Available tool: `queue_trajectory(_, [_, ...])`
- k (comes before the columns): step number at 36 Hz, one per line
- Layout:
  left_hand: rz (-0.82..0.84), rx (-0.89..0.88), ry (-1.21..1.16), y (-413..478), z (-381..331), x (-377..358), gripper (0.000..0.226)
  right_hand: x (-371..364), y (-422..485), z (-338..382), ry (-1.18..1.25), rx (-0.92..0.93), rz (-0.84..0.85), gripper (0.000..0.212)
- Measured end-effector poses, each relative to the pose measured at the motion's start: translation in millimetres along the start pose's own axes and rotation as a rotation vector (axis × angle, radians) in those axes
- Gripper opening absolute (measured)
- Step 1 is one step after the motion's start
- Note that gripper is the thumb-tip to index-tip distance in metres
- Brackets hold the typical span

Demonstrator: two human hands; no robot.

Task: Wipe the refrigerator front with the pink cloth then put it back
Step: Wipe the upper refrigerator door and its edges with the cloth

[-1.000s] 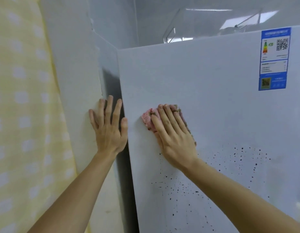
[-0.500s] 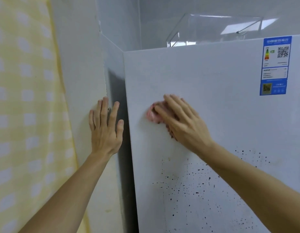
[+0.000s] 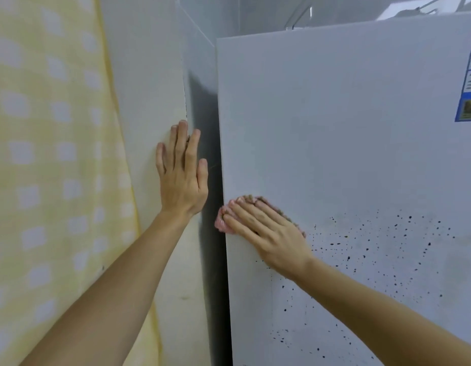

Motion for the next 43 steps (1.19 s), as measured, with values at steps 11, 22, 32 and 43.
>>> queue_trajectory(11, [0.030, -0.001, 0.021, -9, 6, 1, 0.065, 50, 40, -69, 0.031, -0.071, -0.174, 0.063])
queue_trajectory(22, [0.018, 0.052, 0.050, -16, 9, -5, 0.072, 17, 30, -19, 0.145, -0.130, -0.206, 0.061])
queue_trajectory(32, [0.049, 0.088, 0.055, -19, 16, -6, 0.077, -15, -13, 33, 0.024, 0.364, 0.002, 0.051])
queue_trajectory(43, [-0.015, 0.122, 0.062, -25, 20, -8, 0.069, 65, 82, -86, 0.007, -0.270, -0.403, 0.033])
Point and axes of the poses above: each hand's wrist, its own y-axis towards the middle knuckle, its own x-axis out of the back of the hand, z = x × y, the point moved 4 cm from there along y, towards the middle knuckle, and after that the axes turned 1 degree about y, right-handed, at the moved point
